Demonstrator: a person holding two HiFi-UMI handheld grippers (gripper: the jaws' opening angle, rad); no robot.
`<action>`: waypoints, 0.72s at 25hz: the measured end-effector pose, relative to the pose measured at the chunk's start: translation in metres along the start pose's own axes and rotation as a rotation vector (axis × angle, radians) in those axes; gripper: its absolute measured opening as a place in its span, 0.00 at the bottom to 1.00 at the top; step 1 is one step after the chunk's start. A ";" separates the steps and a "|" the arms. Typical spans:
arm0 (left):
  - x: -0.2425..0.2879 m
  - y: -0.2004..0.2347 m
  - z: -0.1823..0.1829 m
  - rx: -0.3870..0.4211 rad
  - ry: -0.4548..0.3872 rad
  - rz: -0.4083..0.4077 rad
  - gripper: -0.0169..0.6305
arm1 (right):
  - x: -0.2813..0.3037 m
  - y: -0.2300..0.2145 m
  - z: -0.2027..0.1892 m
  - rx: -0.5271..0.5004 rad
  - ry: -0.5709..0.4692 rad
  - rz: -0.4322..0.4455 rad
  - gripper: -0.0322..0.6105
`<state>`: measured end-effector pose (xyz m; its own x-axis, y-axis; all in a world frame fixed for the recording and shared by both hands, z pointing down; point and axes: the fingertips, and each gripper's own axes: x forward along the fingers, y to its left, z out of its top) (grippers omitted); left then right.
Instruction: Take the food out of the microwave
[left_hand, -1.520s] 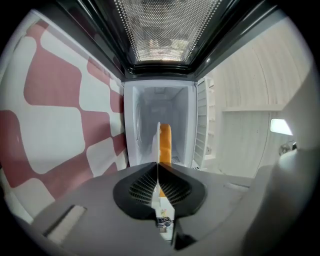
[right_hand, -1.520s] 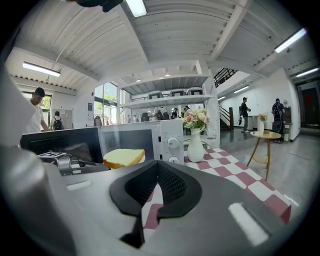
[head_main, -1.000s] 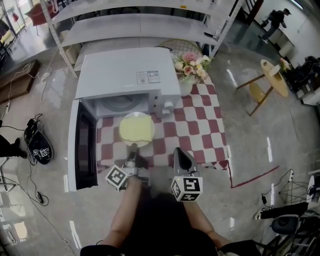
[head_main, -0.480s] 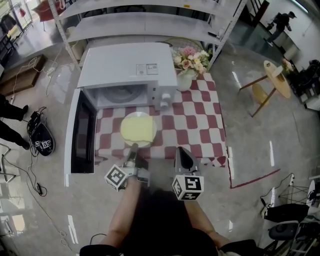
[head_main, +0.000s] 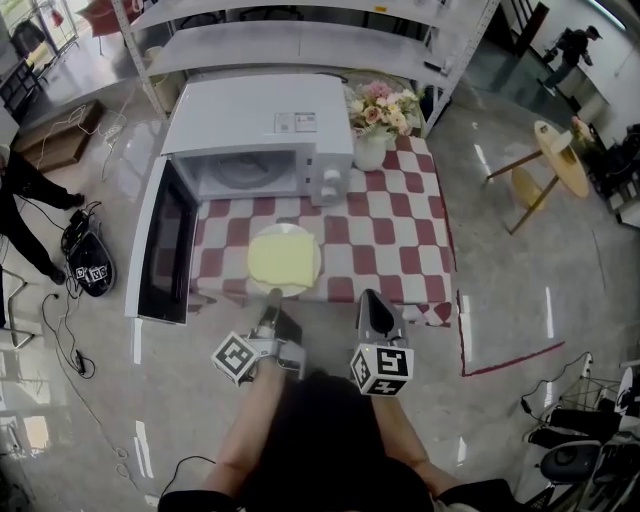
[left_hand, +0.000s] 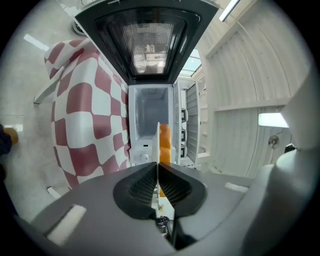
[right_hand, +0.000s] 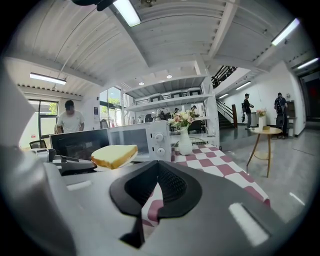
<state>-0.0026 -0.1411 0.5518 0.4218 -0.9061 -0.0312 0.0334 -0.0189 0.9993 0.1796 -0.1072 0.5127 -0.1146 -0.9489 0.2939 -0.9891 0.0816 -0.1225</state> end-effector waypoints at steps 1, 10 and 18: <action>-0.004 0.001 -0.003 0.000 0.001 0.003 0.06 | -0.002 -0.002 -0.001 0.002 -0.002 -0.001 0.05; -0.039 -0.004 -0.026 0.012 0.011 0.000 0.06 | -0.015 -0.011 -0.011 0.002 -0.007 0.005 0.05; -0.062 -0.016 -0.025 0.017 -0.041 -0.025 0.06 | -0.023 -0.010 -0.013 -0.020 -0.014 0.036 0.05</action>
<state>-0.0072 -0.0739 0.5370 0.3840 -0.9217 -0.0554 0.0276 -0.0485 0.9984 0.1904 -0.0823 0.5199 -0.1488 -0.9494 0.2765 -0.9860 0.1213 -0.1141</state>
